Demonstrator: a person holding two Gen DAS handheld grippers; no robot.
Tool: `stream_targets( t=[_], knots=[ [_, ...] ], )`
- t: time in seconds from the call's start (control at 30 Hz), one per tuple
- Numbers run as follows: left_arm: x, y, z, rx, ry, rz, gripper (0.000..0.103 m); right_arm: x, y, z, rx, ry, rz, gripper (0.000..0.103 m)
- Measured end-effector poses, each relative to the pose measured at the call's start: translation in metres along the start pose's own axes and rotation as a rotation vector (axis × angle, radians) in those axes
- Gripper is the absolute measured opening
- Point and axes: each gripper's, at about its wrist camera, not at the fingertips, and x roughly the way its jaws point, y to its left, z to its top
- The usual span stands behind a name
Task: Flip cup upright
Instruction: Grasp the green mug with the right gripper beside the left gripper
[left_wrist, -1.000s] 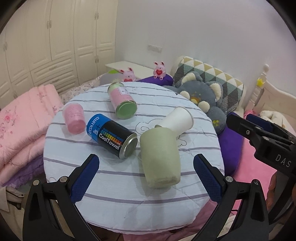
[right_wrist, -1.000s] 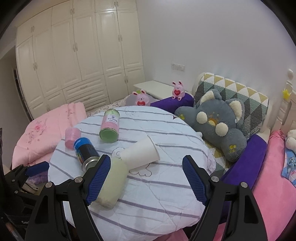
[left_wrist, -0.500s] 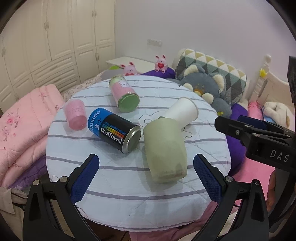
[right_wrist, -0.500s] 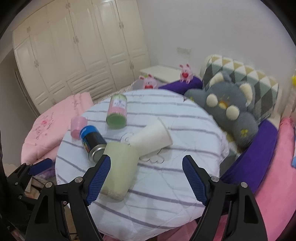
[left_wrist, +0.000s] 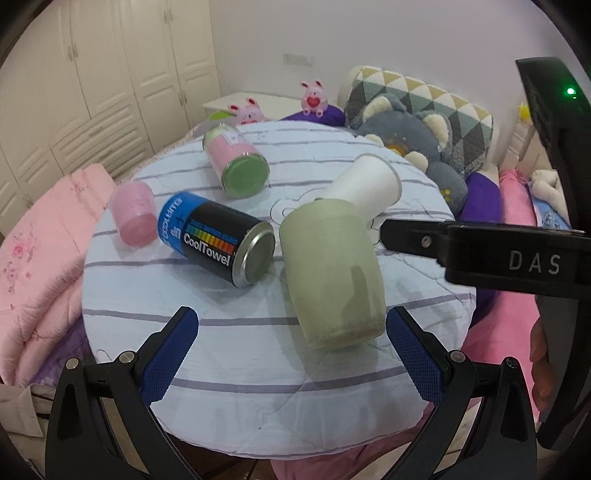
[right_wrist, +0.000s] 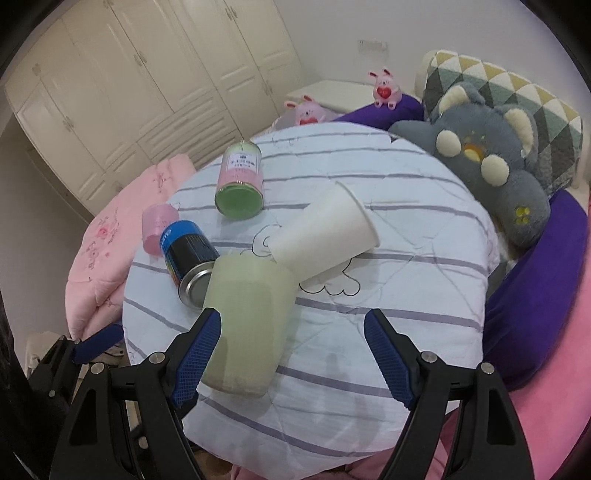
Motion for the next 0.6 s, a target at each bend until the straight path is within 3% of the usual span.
stream_targets(
  t=[0.2, 0.4, 0.6],
  knots=[
    [0.020, -0.002, -0.001, 0.005, 0.059, -0.014, 0.103, 0.035, -0.007, 0.005, 0.076, 0.145, 0.090, 0.082],
    [0.032, -0.004, -0.001, 0.007, 0.095, -0.025, 0.103, 0.058, -0.005, 0.016, 0.123, 0.200, 0.189, 0.083],
    [0.037, 0.003, 0.001, -0.014, 0.105, -0.026, 0.103, 0.092, -0.008, 0.019, 0.201, 0.321, 0.349, 0.083]
  ],
)
